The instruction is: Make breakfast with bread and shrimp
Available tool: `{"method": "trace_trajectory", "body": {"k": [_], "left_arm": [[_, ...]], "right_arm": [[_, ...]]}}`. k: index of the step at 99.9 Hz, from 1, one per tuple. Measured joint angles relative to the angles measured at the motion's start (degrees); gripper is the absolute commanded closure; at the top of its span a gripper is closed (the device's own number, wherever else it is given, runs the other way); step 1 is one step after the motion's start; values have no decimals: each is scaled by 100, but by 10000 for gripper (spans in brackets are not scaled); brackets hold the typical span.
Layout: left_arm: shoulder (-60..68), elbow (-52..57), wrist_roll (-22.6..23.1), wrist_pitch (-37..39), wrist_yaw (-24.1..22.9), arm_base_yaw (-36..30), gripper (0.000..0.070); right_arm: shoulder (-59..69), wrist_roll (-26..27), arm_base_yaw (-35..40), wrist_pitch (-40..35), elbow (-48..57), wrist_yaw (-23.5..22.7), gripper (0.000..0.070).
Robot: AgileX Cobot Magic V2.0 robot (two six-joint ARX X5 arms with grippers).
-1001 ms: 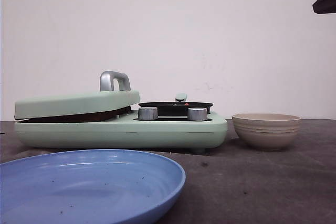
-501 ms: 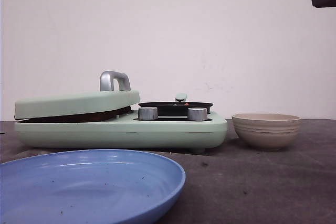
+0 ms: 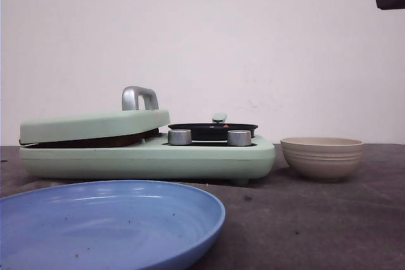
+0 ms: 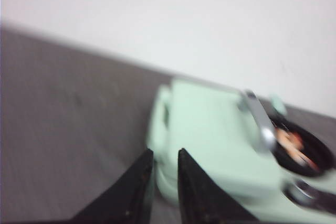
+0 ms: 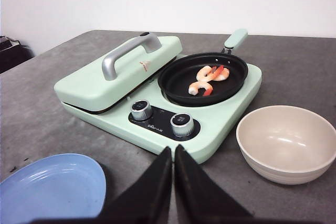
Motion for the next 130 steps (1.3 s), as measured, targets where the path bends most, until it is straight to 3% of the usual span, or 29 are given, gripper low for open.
{"method": "trace_trajectory", "body": {"k": [10,25,43,130], "left_arm": [[-7,-833,748,1119,267,321,700],[4,-1825,1012,1707,697,577,700],[-7,-1834,1038,1045,758,619,700],[-7,-1834,1038,1047,907,616,700]], "right_arm": [[0,0,0,9,0,-15,699],[0,2,-2,9,0,-13,699],[0,0,-2,13,0,-11,699],[0,0,-4,7,0,-15,699]]}}
